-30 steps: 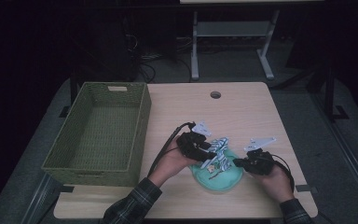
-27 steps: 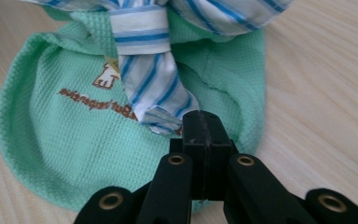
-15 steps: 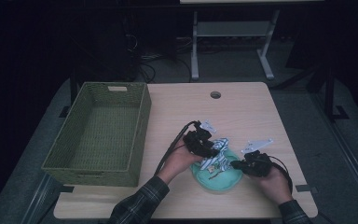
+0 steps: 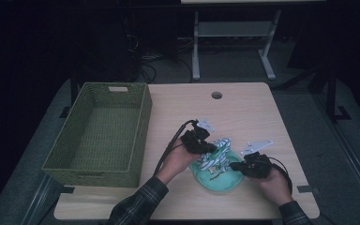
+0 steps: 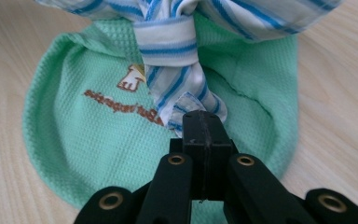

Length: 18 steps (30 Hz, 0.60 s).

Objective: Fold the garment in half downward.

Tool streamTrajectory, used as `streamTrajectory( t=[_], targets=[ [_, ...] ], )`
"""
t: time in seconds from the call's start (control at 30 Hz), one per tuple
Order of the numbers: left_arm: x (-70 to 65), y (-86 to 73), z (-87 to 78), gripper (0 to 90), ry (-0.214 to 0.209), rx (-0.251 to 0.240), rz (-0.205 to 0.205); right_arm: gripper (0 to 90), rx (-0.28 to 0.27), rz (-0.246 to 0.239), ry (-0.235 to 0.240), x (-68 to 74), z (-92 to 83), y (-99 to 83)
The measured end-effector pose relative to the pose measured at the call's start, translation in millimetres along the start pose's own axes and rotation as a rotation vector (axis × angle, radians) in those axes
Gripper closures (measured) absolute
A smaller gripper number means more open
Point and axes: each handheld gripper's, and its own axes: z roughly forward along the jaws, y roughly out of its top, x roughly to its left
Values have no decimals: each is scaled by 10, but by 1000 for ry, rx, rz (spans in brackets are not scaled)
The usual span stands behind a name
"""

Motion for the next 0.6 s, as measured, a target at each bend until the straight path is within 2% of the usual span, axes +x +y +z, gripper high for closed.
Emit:
streamTrajectory(
  t=[0.27, 0.47, 0.6],
  targets=[
    [-61, 37, -164, 891, -37, -32, 8, 897, -47, -7, 39, 57, 68, 118],
    [-137, -6, -127, 889, -63, -27, 12, 898, -60, -3, 49, 42, 147, 173],
    [-194, -41, -66, 889, -82, -20, 10, 898, -45, 5, 44, 9, 167, 141]
  ],
)
